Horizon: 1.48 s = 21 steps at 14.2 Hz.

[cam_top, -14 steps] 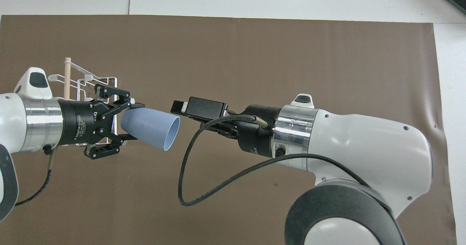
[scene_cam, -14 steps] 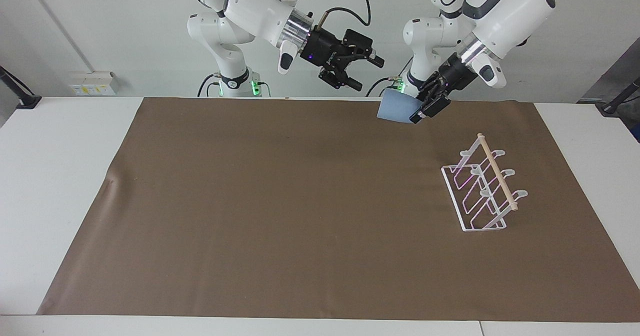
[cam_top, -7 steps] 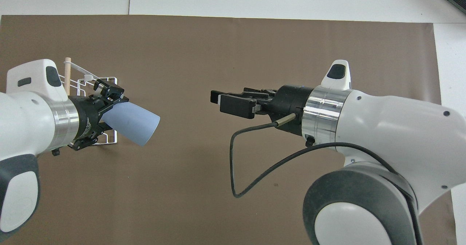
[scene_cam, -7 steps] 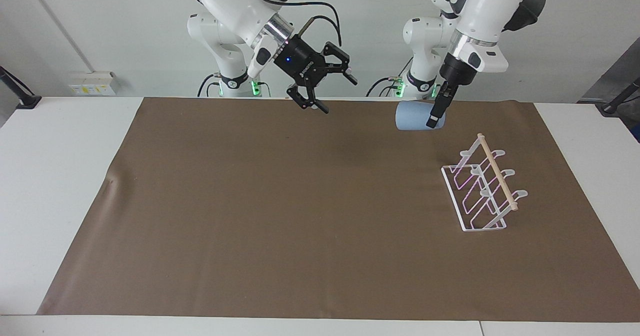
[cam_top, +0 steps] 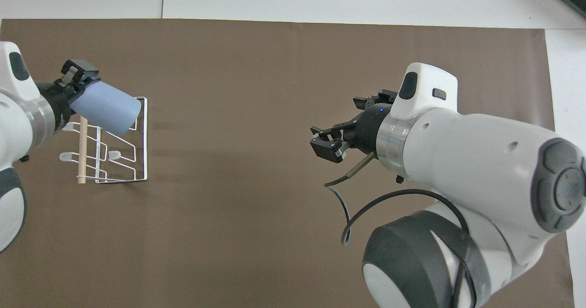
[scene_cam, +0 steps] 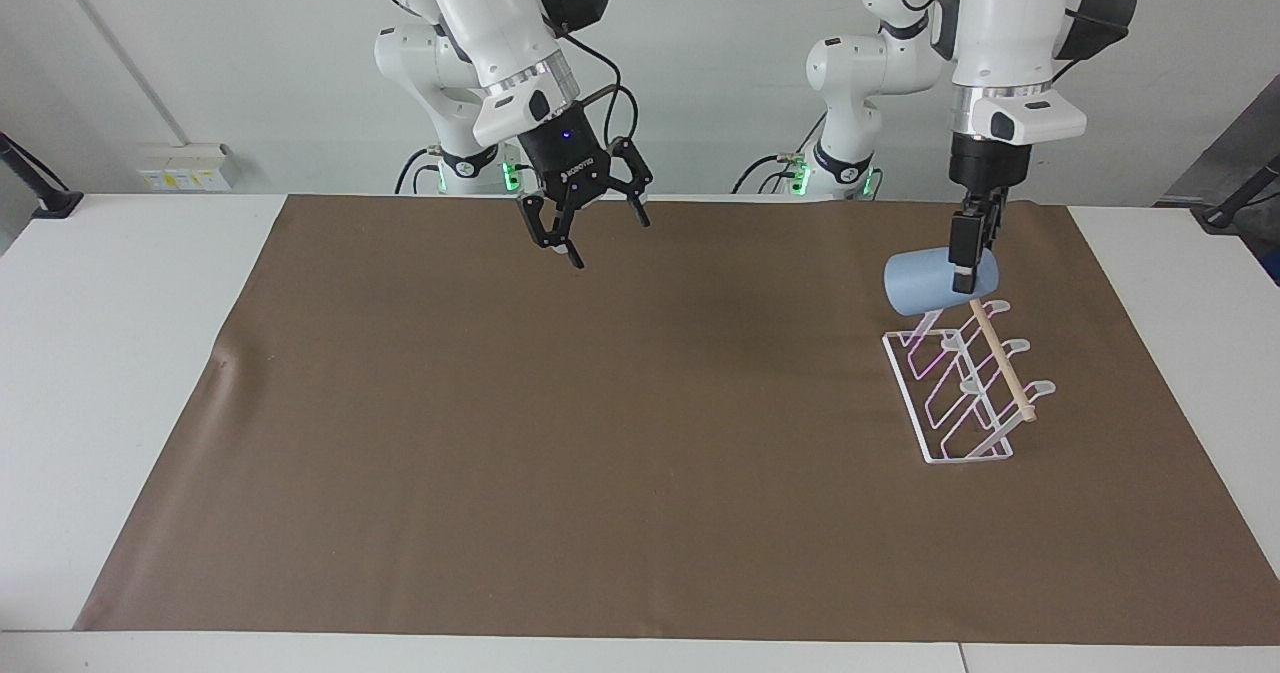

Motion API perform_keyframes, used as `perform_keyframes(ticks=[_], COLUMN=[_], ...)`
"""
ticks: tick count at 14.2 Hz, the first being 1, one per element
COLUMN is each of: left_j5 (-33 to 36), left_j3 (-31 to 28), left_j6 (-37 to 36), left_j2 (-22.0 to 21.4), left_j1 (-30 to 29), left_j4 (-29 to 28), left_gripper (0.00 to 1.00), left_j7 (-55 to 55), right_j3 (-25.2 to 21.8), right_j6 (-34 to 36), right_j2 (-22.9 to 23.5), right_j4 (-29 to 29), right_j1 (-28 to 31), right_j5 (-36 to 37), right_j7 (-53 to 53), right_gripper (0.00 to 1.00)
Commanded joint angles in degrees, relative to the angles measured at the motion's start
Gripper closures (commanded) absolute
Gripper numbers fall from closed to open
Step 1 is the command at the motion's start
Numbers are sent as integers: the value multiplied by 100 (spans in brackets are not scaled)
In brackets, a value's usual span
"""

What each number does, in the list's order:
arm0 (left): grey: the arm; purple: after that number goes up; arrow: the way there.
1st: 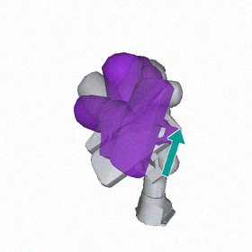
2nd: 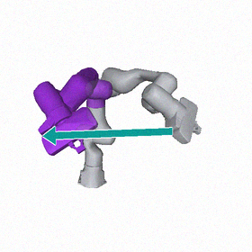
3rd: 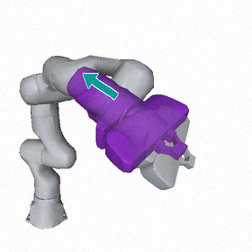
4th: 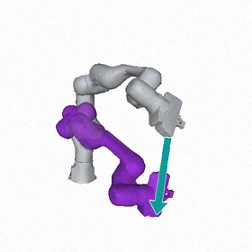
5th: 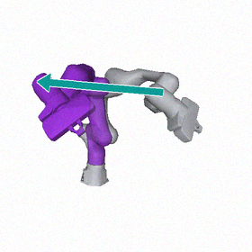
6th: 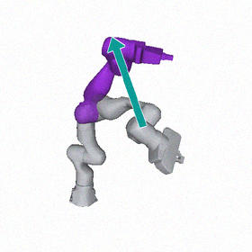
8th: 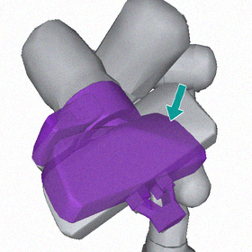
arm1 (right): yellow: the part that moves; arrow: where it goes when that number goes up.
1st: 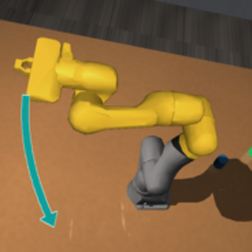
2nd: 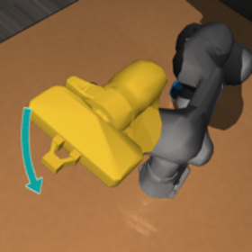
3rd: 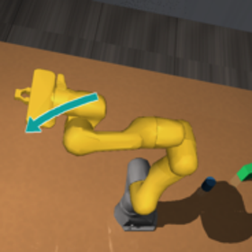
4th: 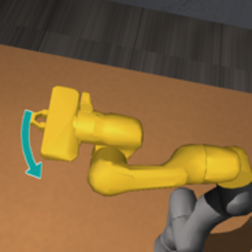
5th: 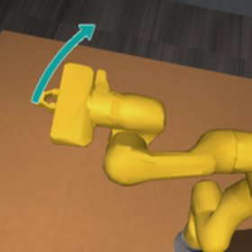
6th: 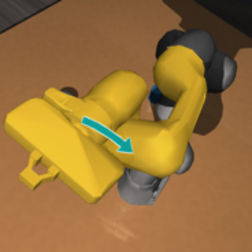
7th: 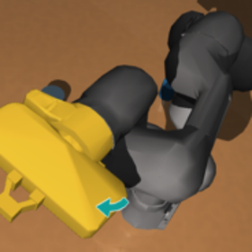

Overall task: Hang cup on cup holder
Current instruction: 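Raise the cup above the rack with the left gripper while the right gripper retracts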

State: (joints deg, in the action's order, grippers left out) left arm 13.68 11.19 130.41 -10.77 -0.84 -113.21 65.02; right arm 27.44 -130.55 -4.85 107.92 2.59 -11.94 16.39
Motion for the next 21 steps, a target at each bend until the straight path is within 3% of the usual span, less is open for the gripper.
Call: perform_keyframes(ticks=[1,6,11,21], left_j5=[642,1531,1901,2244], left_j3=[33,6,6,15], left_j6=[580,1162,1162,1329], left_j2=[469,954,963,998], left_j1=[-153,-346,-338,-312], left_j4=[80,106,-25,-386], left_gripper=[100,100,100,100], left_j7=[-77,-77,-42,178], right_j3=[-54,-853,-1241,-2312], right_j6=[729,2215,3148,3352], right_j2=[-33,37,55,178], right_j4=[-140,-623,-826,-712], right_j1=[58,75,67,-65], right_j5=[778,912,1746,1345], right_j7=[215,198,136,-848], right_gripper=[0,0,0,0])
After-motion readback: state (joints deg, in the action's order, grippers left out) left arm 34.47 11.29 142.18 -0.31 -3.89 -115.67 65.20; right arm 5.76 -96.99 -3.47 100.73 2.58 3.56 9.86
